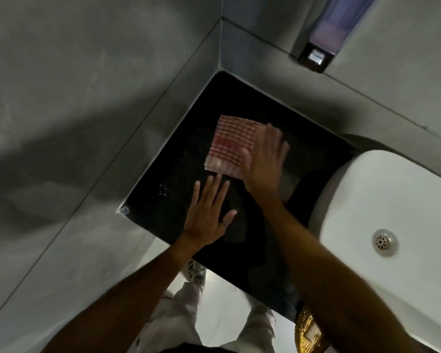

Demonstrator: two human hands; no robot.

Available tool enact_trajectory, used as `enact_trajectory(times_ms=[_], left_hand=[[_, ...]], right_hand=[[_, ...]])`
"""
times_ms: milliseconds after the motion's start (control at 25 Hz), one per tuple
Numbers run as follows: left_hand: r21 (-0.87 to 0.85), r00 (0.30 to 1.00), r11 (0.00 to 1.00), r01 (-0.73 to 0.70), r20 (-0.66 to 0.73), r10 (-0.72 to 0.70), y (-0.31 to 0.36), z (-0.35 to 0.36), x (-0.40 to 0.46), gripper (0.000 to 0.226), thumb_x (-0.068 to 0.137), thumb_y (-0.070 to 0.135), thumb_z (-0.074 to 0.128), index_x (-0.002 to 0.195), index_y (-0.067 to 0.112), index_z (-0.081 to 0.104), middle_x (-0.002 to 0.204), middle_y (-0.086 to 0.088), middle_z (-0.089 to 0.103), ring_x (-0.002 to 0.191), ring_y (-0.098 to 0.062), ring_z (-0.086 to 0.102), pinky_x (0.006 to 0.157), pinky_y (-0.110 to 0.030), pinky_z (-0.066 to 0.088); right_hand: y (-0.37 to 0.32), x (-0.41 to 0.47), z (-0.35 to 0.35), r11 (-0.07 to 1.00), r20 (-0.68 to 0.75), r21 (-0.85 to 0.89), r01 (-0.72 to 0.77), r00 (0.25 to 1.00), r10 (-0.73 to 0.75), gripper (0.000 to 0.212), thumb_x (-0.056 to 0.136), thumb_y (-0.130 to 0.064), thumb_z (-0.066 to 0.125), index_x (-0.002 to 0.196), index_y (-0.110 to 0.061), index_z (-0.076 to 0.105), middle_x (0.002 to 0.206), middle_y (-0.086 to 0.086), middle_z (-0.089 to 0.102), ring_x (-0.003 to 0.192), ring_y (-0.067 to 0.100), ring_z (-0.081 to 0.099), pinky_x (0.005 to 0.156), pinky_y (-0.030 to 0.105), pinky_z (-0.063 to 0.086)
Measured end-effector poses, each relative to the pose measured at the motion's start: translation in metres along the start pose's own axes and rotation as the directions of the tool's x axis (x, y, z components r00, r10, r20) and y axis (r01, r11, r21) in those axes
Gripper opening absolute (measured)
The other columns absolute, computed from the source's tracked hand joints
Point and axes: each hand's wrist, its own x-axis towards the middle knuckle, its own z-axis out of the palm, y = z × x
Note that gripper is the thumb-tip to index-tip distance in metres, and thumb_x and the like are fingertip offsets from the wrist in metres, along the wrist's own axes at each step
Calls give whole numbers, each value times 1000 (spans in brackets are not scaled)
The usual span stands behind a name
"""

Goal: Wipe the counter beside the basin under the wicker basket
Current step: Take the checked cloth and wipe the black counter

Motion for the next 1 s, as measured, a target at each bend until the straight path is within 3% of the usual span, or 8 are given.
enact_trajectory(times_ms=[80, 120, 240, 360, 480, 680, 840, 1000], left_hand=[[-97, 995, 993, -63, -83, 55, 0, -12, 27, 76, 106, 58, 40, 161, 6, 34, 172, -19, 27, 162, -36, 17, 133, -58, 6], [-124, 989, 984, -129, -93, 118, -6, -19, 48, 75, 106, 56, 43, 159, 4, 37, 170, -20, 31, 161, -36, 21, 134, -55, 6], [-87, 951, 948, -307, 15, 309, -32, -33, 132, 77, 101, 54, 51, 158, 5, 38, 168, -20, 34, 159, -37, 25, 134, -50, 9], [74, 872, 885, -460, 222, 435, -40, -27, 192, 103, 91, 76, 50, 164, 8, 28, 174, -15, 24, 163, -35, 15, 134, -54, 6], [122, 864, 862, -491, 193, 465, -37, -11, 186, 108, 86, 87, 48, 159, 8, 41, 169, -14, 35, 159, -34, 29, 130, -59, 19], [23, 975, 995, -98, 202, 91, -29, -13, 169, 121, 74, 92, 44, 163, 11, 34, 172, -13, 29, 160, -39, 23, 129, -63, 14], [84, 966, 994, 75, 242, -93, -44, -18, 132, 140, 62, 102, 46, 168, 15, 16, 177, -11, 13, 163, -37, 10, 130, -62, 8], [82, 937, 955, 284, 188, -295, -62, -23, 74, 107, 87, 83, 27, 168, 13, 13, 176, -16, 13, 162, -39, 13, 132, -60, 9]], right_hand=[[27, -52, -1, 954, -33, 53, -296, 954, 298, 73, 106, -50, 27, 164, -6, 19, 173, 18, 12, 161, 36, 9, 127, 62, 6], [38, -73, 0, 942, 38, 1, -335, 941, 335, 75, 105, -51, 27, 164, -4, 19, 172, 19, 13, 161, 37, 9, 126, 62, 8], [51, -97, 9, 950, 116, -126, -286, 947, 300, 80, 103, -54, 35, 163, -2, 23, 172, 18, 18, 160, 36, 14, 128, 58, 5], [52, -93, 14, 944, 78, -124, -306, 945, 317, 81, 102, -55, 38, 162, -4, 25, 171, 17, 22, 160, 35, 17, 128, 57, 7], [59, -96, 21, 948, 30, -132, -288, 955, 294, 80, 101, -56, 38, 162, -5, 26, 171, 16, 24, 159, 35, 18, 128, 57, 9], [57, -95, 23, 947, -5, -126, -296, 955, 298, 80, 100, -55, 37, 162, -5, 28, 170, 16, 27, 159, 34, 21, 128, 56, 10], [60, -94, 23, 952, -13, -103, -289, 957, 290, 79, 101, -54, 38, 162, -5, 26, 170, 17, 25, 159, 35, 20, 129, 56, 8], [58, -96, 22, 951, -21, -107, -290, 957, 289, 78, 102, -54, 37, 162, -5, 26, 170, 17, 24, 159, 36, 20, 128, 57, 9]])
